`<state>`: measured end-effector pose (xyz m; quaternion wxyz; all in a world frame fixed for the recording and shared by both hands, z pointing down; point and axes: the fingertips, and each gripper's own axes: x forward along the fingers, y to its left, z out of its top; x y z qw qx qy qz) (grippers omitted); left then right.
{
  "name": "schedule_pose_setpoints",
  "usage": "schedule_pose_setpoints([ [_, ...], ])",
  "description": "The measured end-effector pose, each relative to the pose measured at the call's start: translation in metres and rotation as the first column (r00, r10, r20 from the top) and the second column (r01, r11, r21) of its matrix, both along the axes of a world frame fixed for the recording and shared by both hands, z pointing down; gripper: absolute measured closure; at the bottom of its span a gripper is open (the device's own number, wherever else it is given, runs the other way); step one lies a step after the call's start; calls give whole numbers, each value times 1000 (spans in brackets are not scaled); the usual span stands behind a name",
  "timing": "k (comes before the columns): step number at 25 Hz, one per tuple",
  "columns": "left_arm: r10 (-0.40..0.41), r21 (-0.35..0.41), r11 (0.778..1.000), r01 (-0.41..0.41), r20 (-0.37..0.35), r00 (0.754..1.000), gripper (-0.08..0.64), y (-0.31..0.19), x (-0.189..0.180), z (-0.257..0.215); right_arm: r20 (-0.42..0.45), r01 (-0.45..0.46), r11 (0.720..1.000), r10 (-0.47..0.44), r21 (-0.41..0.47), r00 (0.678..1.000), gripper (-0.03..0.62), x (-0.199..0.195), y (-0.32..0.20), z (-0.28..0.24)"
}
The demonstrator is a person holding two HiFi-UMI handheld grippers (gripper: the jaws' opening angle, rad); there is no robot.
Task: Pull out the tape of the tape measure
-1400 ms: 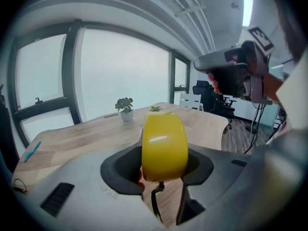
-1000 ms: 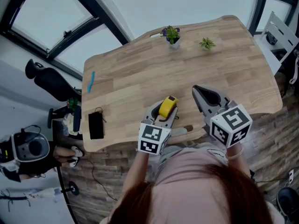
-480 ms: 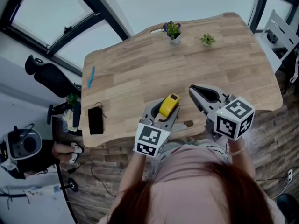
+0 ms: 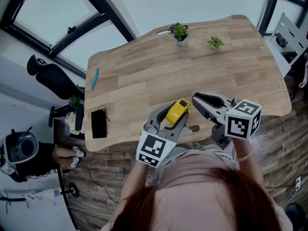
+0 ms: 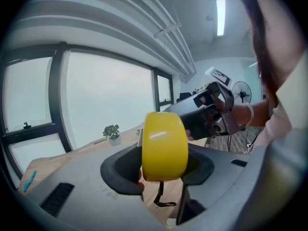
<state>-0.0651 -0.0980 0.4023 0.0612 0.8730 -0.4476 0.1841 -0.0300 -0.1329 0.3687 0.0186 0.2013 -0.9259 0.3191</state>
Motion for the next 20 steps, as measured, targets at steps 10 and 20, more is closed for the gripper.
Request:
schedule_pose_setpoints([
  [10, 47, 46, 998, -47, -8, 999, 383, 3, 3, -17, 110, 68, 992, -57, -106, 992, 538, -6, 1, 2],
  [20, 120, 100, 988, -117, -23, 992, 383, 10, 7, -31, 333, 213, 941, -120, -261, 935, 522, -6, 7, -3],
])
